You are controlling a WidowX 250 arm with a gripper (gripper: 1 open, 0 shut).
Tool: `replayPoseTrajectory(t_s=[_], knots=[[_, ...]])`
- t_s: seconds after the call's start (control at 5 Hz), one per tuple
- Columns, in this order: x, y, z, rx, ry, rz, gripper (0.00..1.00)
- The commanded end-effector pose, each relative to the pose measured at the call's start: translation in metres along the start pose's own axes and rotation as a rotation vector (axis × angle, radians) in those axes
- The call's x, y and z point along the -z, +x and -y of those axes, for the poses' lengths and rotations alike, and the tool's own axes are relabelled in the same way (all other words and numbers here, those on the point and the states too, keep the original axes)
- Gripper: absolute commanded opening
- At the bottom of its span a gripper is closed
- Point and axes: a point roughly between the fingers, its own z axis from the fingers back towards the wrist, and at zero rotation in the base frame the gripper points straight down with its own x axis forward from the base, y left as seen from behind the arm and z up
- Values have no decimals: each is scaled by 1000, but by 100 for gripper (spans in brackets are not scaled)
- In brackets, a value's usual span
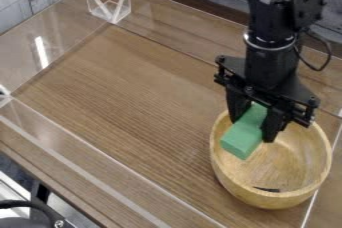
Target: Put green stick into wooden bowl
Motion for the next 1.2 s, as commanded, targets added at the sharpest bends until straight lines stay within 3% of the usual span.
replayPoseTrajectory(t_s=[0.0, 0.2, 0.4, 1.0], knots=[[-10, 5, 3, 5, -11, 43, 0], [-8, 4, 4, 5, -14, 38, 0], [-8, 3, 3, -1, -14, 23, 100], [-15, 9, 4, -15, -13, 41, 100]])
